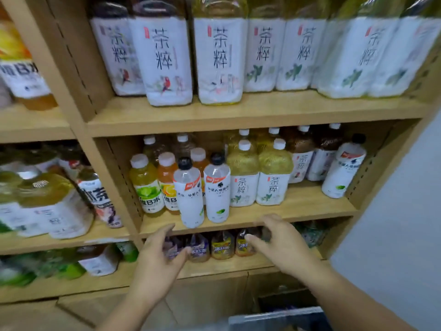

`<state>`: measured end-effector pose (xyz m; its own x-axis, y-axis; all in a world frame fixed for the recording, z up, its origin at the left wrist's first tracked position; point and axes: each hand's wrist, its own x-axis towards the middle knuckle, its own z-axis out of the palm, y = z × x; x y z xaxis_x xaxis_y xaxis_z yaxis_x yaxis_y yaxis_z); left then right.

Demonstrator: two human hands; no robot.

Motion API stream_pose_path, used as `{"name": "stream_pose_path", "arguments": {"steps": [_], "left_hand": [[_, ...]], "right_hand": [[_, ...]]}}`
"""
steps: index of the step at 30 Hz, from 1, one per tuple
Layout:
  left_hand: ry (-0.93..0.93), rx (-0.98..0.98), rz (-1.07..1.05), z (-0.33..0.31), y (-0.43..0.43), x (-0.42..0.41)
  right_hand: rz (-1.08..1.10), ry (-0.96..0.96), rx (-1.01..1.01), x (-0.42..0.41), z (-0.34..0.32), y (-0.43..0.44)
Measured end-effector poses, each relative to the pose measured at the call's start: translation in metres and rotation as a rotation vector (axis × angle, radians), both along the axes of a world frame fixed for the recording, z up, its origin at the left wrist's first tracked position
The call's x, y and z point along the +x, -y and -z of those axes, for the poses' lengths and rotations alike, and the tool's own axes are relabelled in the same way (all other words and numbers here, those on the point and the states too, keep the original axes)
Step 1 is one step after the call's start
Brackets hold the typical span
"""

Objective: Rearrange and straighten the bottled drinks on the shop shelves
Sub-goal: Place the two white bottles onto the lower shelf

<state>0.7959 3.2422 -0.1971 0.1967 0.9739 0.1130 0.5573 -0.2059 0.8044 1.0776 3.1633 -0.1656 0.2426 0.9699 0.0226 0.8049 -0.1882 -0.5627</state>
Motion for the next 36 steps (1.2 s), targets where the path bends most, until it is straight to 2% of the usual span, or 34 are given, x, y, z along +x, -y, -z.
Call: {"name": "stream_pose_path", "arguments": {"steps": [6, 14, 20, 26, 31, 36], "left_hand": [[0.008, -0.074, -0.032, -0.051, 0.006, 0.0], [0.124, -0.113, -0.061, -0.037, -0.047, 0.016], [0.243, -0.179, 0.004, -0.025, -0.087, 0.016], [0.299, -0.17, 0.137, -0.022, -0.099, 0.027], [0.32, -0.136, 0.072, -0.016, -0.101, 0.04], [0.31, -0.11, 0.018, -0.013, -0.098, 0.047]], "right_hand": [[0.097, -0.341, 0.057, -0.021, -0.053, -0.017], [0.187, -0.446, 0.086, -0.041, -0.03, -0.062], [0.322, -0.57, 0.139, -0.059, -0.027, -0.091], [0.329, -0.489, 0.201, -0.067, -0.025, -0.106], [0.276, -0.356, 0.169, -0.063, -0.021, -0.111], [0.249, -0.363, 0.165, -0.056, -0.013, -0.113]]}}
